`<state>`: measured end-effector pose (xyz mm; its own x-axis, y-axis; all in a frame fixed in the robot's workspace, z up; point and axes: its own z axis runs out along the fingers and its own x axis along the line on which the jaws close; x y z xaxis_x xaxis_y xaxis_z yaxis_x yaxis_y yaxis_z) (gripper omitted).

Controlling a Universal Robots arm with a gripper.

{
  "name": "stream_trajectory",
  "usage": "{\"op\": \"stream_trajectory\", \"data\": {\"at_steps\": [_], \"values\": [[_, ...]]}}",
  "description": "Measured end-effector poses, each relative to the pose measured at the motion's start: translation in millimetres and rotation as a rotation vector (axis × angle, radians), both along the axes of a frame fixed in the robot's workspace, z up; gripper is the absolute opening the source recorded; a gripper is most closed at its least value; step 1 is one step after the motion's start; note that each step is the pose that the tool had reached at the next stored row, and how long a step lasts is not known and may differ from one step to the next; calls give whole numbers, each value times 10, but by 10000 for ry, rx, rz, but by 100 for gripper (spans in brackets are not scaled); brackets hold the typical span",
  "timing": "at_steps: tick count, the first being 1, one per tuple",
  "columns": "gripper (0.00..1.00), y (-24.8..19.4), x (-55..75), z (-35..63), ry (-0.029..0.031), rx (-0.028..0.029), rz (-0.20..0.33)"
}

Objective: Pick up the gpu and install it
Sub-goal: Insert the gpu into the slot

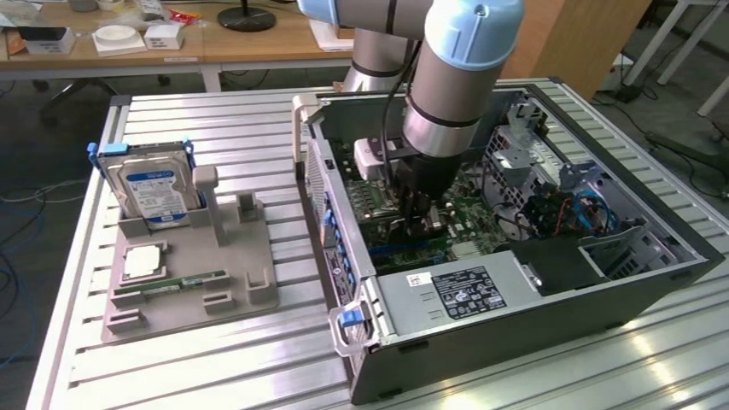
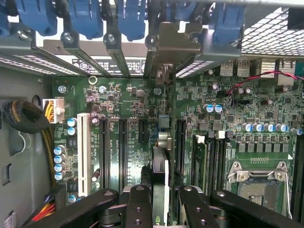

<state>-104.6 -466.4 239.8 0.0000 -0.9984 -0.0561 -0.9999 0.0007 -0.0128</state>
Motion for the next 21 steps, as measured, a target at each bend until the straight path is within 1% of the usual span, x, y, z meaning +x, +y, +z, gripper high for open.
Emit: {"op": "stream_trajectory", "data": {"at_steps": [3, 7, 11, 21], "values": [[26, 0, -1, -2, 1, -3, -1], [26, -2, -1, -34, 7, -14, -1], [26, 0, -1, -42, 2, -3, -1], [26, 0, -1, -43, 1, -2, -1]]}}
